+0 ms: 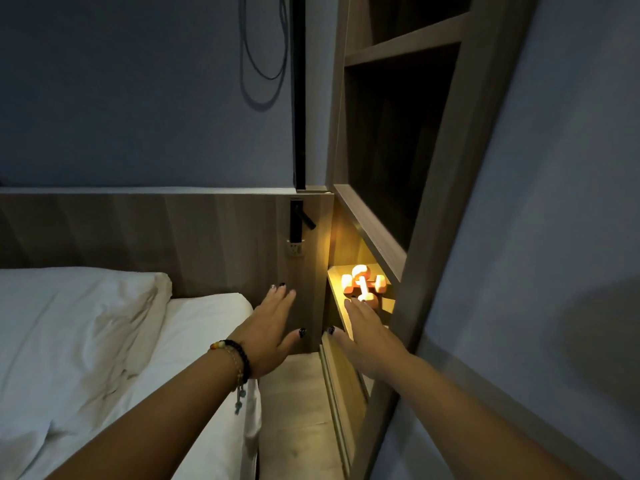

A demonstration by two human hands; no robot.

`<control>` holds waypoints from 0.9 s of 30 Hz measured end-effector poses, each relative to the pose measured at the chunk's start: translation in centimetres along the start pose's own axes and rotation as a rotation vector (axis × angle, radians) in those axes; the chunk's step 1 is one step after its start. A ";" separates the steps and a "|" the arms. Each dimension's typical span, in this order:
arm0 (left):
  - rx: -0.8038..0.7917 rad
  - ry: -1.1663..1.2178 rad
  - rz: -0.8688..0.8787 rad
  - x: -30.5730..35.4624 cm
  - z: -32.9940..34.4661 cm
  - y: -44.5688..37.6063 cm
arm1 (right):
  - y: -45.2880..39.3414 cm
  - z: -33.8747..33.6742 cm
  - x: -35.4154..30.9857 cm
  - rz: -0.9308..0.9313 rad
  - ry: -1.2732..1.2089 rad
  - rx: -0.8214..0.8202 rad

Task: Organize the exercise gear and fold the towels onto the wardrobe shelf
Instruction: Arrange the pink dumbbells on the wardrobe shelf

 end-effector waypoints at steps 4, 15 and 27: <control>-0.024 -0.015 0.007 -2.9 -0.3 -3.7 | -4.4 0.6 -0.8 -0.002 0.067 0.005; -0.118 0.126 -0.011 -8.5 3.4 -13.5 | -14.3 6.2 1.2 0.113 0.032 -0.068; -0.112 0.134 0.040 -15.3 6.4 -28.6 | -30.6 8.7 4.4 0.173 0.003 -0.075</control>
Point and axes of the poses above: each hand's wrist, its own y-axis away from the middle knuckle, its own z-axis out of the palm, x = y × z, the point moved 7 cm from there along -y, towards the middle knuckle, and after that the axes turned 5 degrees about x, right-handed, at the moved point
